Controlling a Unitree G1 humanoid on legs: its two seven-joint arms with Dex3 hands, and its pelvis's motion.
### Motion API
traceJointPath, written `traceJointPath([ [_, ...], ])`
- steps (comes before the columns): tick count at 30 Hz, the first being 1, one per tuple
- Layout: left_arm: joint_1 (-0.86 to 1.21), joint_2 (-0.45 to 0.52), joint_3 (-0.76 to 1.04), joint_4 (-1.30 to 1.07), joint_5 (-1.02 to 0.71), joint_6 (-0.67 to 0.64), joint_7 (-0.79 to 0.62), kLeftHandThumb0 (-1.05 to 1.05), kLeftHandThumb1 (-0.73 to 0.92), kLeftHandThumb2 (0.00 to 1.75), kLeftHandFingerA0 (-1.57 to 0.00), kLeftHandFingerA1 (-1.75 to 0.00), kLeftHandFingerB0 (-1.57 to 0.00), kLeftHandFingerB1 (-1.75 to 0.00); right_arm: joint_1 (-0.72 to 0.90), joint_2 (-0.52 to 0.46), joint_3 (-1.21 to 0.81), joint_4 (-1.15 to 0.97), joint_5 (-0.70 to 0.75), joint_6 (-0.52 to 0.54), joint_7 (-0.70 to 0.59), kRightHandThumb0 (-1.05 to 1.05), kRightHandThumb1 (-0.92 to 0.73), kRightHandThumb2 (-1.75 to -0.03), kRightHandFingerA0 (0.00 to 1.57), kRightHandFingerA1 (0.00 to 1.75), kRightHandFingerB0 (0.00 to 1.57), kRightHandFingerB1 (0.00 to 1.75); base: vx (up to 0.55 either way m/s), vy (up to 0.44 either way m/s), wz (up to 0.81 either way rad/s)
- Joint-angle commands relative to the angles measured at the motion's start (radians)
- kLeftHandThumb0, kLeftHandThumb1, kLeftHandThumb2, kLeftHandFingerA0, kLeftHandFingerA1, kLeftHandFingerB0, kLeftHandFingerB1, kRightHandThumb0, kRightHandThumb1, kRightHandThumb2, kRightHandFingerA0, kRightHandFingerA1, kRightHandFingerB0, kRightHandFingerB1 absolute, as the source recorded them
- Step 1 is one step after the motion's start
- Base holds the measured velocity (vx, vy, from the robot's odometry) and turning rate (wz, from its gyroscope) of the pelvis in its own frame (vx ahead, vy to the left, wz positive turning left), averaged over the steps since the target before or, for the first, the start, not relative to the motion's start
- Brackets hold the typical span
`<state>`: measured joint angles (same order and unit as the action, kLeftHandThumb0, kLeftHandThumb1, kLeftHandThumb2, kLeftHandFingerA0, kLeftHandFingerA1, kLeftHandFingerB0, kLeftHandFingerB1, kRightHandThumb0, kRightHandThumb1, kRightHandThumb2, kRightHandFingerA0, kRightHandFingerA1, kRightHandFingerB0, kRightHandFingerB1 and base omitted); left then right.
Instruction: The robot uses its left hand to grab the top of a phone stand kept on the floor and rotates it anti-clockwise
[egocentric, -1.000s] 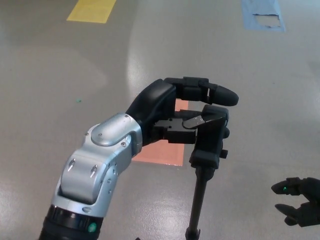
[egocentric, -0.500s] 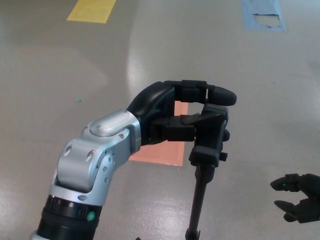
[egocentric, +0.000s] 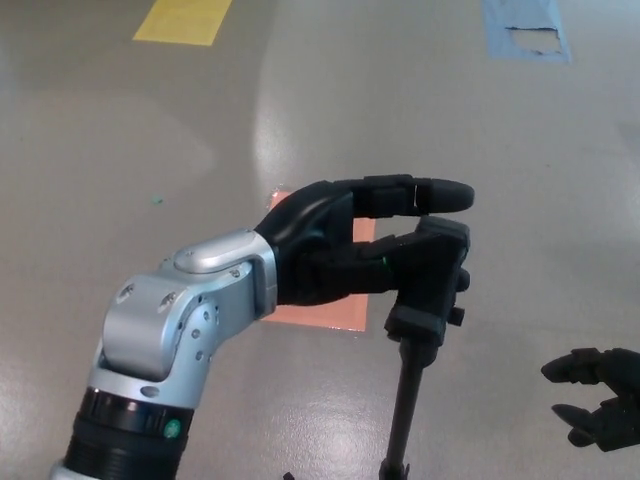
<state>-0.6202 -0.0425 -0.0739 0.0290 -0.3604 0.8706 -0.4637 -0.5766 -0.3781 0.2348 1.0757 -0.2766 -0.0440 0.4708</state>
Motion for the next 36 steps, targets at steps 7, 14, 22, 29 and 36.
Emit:
traceJointPath([
  [7, 0.013, 0.065, -0.044, 0.041, -0.063, -0.096, -0.206, -0.77, 0.49, 0.87, -0.05, -0.42, -0.05, -0.27, -0.005, -0.029, 0.02, -0.004, -0.022, -0.022, 0.011, -0.4, -0.6, -1.03, 0.46, 0.61, 0.12, 0.46, 0.0, 0.0, 0.0],
  [14, 0.012, 0.077, -0.043, 0.053, -0.075, -0.104, -0.229, -0.81, 0.53, 0.88, -0.07, -0.42, -0.1, -0.23, -0.007, -0.032, 0.026, -0.007, -0.025, -0.034, 0.013, -0.53, -0.79, -0.64, 0.55, 0.41, 0.29, 0.33, 0.0, 0.0, 0.0],
  [22, 0.021, 0.097, -0.028, 0.07, -0.067, -0.134, -0.234, -0.77, 0.52, 0.89, -0.04, -0.39, -0.07, -0.21, -0.019, -0.026, 0.008, 0.004, -0.009, -0.007, 0.02, -0.54, -0.79, -0.64, 0.54, 0.4, 0.24, 0.31, 0.0, 0.0, 0.0],
  [29, 0.047, 0.113, 0.028, 0.091, -0.05, -0.171, -0.183, -0.88, 0.56, 0.89, 0.0, -0.08, 0.0, -0.05, -0.03, -0.012, 0.018, 0.013, -0.025, 0.01, 0.009, -0.53, -0.8, -0.64, 0.56, 0.4, 0.22, 0.3, 0.0, 0.0, 0.0],
  [36, 0.093, 0.164, 0.116, 0.168, 0.01, -0.273, -0.106, -0.89, 0.57, 0.89, 0.0, 0.0, 0.0, -0.07, -0.031, -0.011, 0.019, 0.025, -0.026, 0.013, 0.012, -0.53, -0.8, -0.63, 0.56, 0.41, 0.23, 0.3, 0.0, 0.0, 0.0],
])
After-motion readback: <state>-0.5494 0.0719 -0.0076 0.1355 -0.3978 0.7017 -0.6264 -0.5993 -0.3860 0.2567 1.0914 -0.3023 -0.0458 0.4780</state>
